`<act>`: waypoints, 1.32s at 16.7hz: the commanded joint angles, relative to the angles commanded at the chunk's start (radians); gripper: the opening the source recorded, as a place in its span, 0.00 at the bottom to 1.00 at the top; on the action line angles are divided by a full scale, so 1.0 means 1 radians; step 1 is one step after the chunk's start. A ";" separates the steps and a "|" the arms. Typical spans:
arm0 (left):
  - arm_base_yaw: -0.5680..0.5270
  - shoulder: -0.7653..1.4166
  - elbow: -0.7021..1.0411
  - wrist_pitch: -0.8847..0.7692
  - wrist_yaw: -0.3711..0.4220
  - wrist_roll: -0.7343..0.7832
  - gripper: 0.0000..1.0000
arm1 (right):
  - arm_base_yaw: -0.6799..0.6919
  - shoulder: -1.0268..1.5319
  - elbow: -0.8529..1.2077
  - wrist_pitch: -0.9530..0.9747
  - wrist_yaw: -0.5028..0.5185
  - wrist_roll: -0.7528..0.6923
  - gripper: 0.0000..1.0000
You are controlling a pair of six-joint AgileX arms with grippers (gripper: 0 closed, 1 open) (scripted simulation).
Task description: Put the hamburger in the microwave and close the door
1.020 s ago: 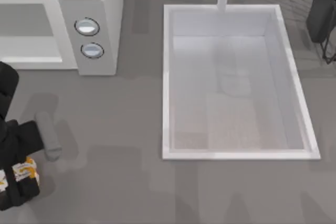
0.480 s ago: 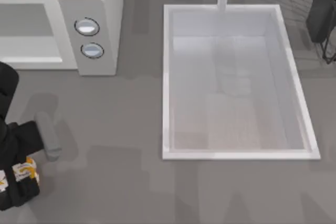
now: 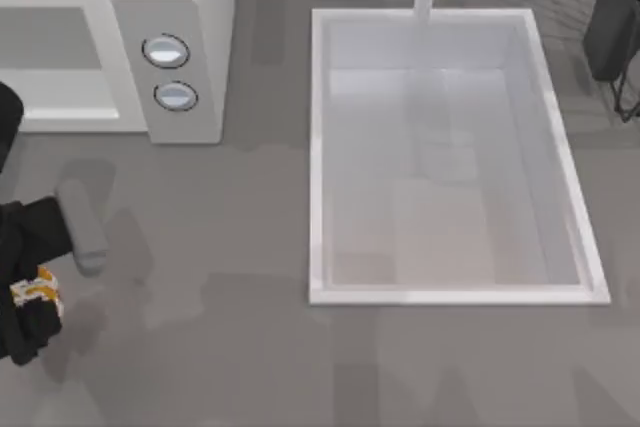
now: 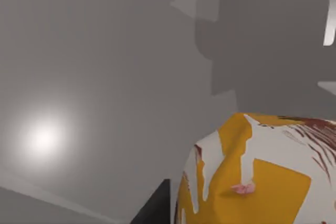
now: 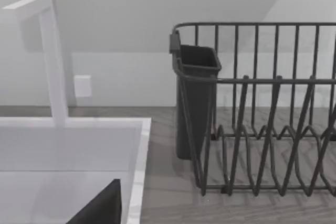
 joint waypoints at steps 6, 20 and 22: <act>-0.002 -0.098 0.144 -0.261 0.000 -0.007 0.00 | 0.000 0.000 0.000 0.000 0.000 0.000 1.00; 0.041 0.024 0.151 0.083 0.040 -0.164 0.00 | 0.000 0.000 0.000 0.000 0.000 0.000 1.00; 0.064 0.084 0.138 0.262 0.058 -0.243 0.00 | 0.000 0.000 0.000 0.000 0.000 0.000 1.00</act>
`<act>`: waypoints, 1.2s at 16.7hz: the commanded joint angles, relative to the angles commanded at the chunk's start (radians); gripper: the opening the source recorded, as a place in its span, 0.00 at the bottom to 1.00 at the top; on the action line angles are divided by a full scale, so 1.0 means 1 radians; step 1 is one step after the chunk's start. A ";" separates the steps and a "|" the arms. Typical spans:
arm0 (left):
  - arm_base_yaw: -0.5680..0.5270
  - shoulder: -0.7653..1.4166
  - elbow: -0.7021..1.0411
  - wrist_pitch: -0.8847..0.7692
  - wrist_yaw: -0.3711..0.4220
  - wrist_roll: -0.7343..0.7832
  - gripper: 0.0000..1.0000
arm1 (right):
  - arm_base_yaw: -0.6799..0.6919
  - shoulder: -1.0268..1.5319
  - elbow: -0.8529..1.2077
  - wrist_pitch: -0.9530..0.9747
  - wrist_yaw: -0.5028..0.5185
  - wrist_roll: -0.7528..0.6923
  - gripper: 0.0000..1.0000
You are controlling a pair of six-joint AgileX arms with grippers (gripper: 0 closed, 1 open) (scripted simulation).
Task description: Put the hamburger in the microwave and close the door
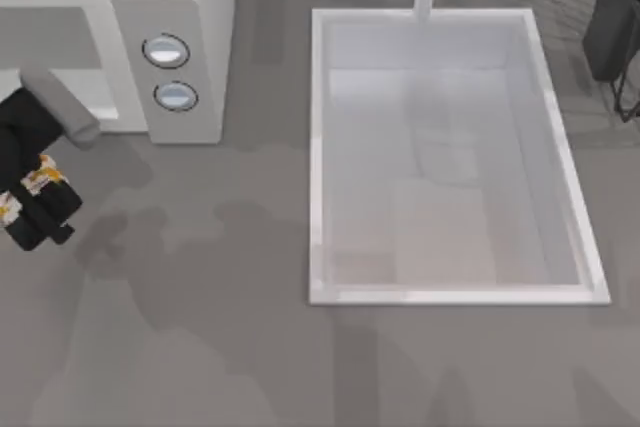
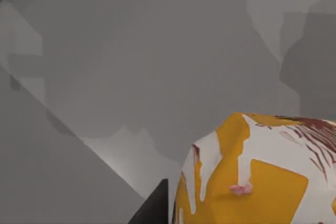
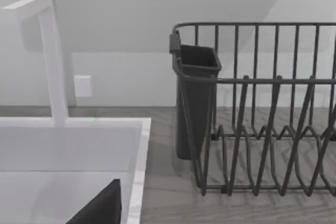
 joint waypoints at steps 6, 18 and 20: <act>0.079 0.188 -0.075 0.650 0.059 -0.287 0.00 | 0.000 0.000 0.000 0.000 0.000 0.000 1.00; 0.192 0.399 -0.212 1.485 0.139 -0.717 0.00 | 0.000 0.000 0.000 0.000 0.000 0.000 1.00; 0.193 0.400 -0.212 1.490 0.140 -0.721 0.00 | 0.000 0.000 0.000 0.000 0.000 0.000 1.00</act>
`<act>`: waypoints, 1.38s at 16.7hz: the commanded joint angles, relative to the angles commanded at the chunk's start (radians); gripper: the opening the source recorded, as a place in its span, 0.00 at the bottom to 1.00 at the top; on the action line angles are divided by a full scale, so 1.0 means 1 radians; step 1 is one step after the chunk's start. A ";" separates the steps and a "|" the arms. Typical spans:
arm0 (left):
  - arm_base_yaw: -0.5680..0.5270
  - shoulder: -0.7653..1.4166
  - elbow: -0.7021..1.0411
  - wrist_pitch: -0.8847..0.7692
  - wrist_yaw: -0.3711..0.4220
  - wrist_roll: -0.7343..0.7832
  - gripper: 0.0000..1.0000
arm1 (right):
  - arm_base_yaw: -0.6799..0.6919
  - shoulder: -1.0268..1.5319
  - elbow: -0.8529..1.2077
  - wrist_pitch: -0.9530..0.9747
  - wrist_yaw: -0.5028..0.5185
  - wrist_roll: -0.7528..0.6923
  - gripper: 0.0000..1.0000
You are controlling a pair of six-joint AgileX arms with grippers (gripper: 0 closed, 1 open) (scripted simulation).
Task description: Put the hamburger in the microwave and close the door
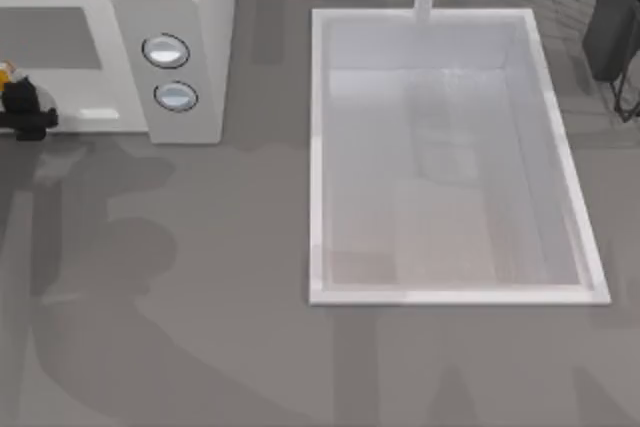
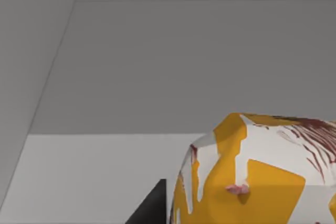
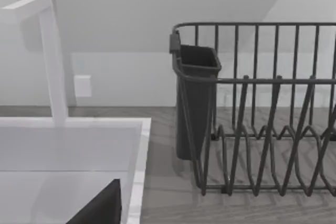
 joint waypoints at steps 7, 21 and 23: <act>-0.010 0.036 0.065 -0.024 -0.006 0.001 0.00 | 0.000 0.000 0.000 0.000 0.000 0.000 1.00; -0.068 0.409 0.733 -0.298 -0.057 -0.026 0.00 | 0.000 0.000 0.000 0.000 0.000 0.000 1.00; -0.070 0.430 0.752 -0.316 -0.060 -0.027 0.00 | 0.000 0.000 0.000 0.000 0.000 0.000 1.00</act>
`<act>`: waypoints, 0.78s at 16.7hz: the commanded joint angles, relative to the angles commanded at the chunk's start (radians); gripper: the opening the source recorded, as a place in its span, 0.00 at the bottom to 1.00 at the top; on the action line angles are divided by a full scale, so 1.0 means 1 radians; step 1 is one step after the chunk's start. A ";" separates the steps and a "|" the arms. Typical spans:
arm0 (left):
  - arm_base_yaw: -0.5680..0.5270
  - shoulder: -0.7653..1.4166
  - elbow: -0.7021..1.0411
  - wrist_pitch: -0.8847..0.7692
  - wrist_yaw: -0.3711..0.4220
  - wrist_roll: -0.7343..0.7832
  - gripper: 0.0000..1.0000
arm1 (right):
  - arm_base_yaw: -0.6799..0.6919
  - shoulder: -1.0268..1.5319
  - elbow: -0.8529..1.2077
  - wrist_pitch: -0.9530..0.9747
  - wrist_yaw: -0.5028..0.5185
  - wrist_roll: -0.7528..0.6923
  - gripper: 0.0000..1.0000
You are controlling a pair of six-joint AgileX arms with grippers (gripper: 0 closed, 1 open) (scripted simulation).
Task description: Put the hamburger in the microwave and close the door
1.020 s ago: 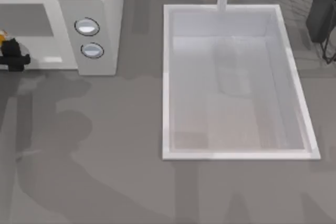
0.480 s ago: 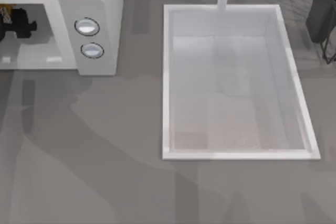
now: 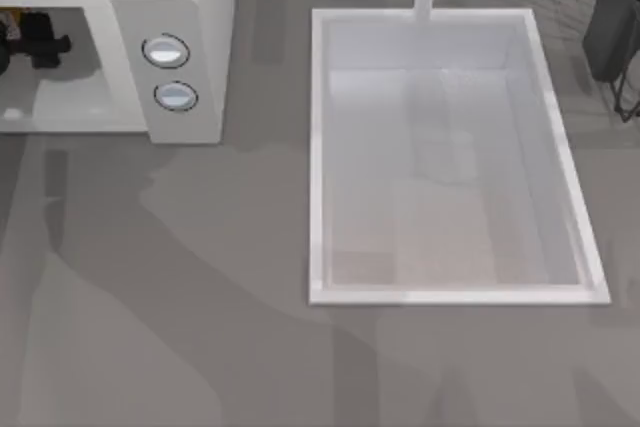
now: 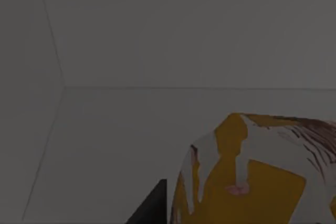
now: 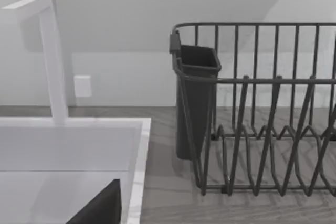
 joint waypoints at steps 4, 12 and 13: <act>0.000 0.000 0.000 0.000 0.000 0.000 0.00 | 0.000 0.000 0.000 0.000 0.000 0.000 1.00; 0.000 0.000 0.000 0.000 0.000 0.000 0.60 | 0.000 0.000 0.000 0.000 0.000 0.000 1.00; 0.000 0.000 0.000 0.000 0.000 0.000 0.68 | 0.000 0.000 0.000 0.000 0.000 0.000 1.00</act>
